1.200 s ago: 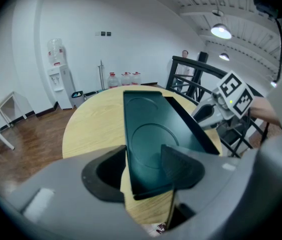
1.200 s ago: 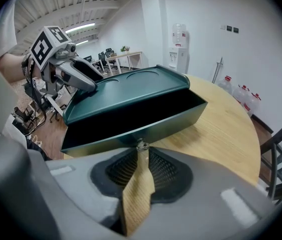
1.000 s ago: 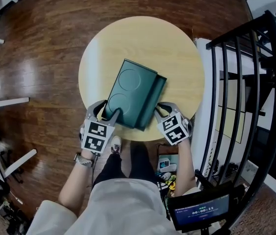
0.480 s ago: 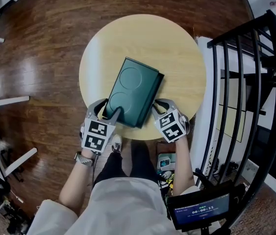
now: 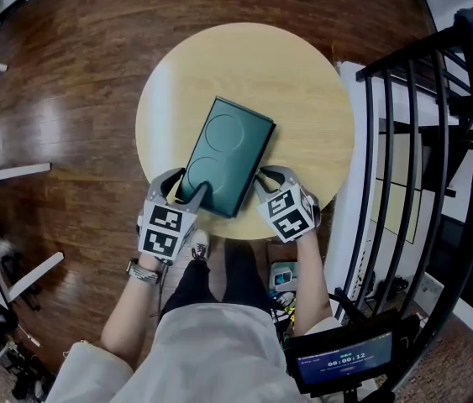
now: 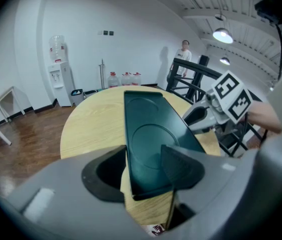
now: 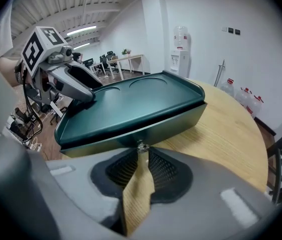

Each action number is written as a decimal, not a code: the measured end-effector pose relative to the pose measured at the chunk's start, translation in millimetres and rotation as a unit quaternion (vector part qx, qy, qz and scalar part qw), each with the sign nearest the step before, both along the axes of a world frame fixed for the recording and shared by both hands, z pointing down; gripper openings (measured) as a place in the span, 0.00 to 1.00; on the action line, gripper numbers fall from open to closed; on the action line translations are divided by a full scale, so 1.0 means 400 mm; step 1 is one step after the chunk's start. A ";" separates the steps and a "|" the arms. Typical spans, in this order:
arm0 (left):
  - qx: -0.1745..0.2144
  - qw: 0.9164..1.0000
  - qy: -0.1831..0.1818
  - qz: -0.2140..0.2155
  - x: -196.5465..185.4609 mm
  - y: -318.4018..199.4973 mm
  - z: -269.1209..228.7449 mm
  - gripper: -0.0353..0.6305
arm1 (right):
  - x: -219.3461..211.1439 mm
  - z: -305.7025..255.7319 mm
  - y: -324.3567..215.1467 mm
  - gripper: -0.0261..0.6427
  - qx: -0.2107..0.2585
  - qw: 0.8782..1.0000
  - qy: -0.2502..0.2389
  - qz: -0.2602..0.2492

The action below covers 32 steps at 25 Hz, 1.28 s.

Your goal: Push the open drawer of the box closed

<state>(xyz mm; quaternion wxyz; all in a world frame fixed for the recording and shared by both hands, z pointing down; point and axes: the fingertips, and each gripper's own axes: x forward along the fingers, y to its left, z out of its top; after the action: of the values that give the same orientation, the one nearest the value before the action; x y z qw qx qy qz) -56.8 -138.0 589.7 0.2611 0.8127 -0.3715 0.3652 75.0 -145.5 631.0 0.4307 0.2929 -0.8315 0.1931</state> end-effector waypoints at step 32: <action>0.009 1.000 -0.008 0.008 -0.007 0.004 -0.003 0.41 | -0.029 -0.002 -0.005 0.15 -0.003 1.000 0.004 -0.009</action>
<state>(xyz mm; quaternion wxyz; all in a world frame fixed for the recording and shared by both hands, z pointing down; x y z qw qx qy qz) -59.6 -136.3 588.7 0.2480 0.8148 -0.3702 0.3707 63.4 -147.6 630.2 0.4362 0.2851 -0.8318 0.1910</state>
